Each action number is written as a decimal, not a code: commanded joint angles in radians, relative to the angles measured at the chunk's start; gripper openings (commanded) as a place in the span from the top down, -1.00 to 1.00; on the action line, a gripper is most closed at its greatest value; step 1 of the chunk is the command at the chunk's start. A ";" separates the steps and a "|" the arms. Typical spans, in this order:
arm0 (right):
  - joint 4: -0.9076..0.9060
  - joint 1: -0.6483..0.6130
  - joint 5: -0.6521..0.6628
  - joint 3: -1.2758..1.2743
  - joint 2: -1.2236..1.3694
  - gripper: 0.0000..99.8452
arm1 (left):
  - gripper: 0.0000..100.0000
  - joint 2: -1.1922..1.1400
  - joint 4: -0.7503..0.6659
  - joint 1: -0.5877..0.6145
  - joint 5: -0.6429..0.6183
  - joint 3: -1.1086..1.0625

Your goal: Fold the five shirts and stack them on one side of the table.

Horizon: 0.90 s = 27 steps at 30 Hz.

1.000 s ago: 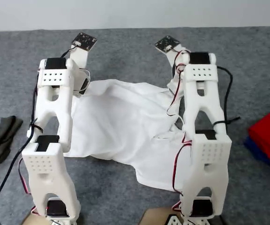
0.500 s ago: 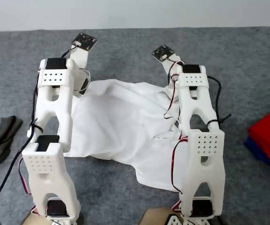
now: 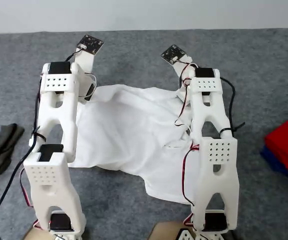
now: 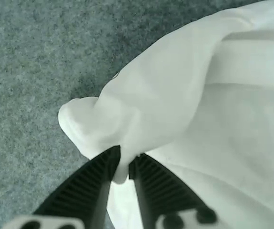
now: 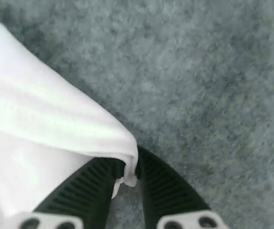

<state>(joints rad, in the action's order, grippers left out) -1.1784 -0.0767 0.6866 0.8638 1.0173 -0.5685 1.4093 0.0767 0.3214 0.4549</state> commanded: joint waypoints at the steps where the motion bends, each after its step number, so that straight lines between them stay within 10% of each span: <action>1: -0.022 -0.005 0.009 0.068 -0.064 0.98 | 0.99 0.025 0.005 0.006 0.000 0.008; 13: -0.143 -0.001 0.009 0.391 -0.145 0.98 | 0.99 0.115 -0.008 -0.003 -0.008 0.139; 27: 0.254 0.073 0.014 0.416 -0.151 0.98 | 0.99 0.086 -0.192 0.006 -0.009 0.214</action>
<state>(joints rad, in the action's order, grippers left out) -0.9759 -0.0184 0.6897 1.2152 0.9559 -0.5209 1.2436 0.0767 0.3214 0.6314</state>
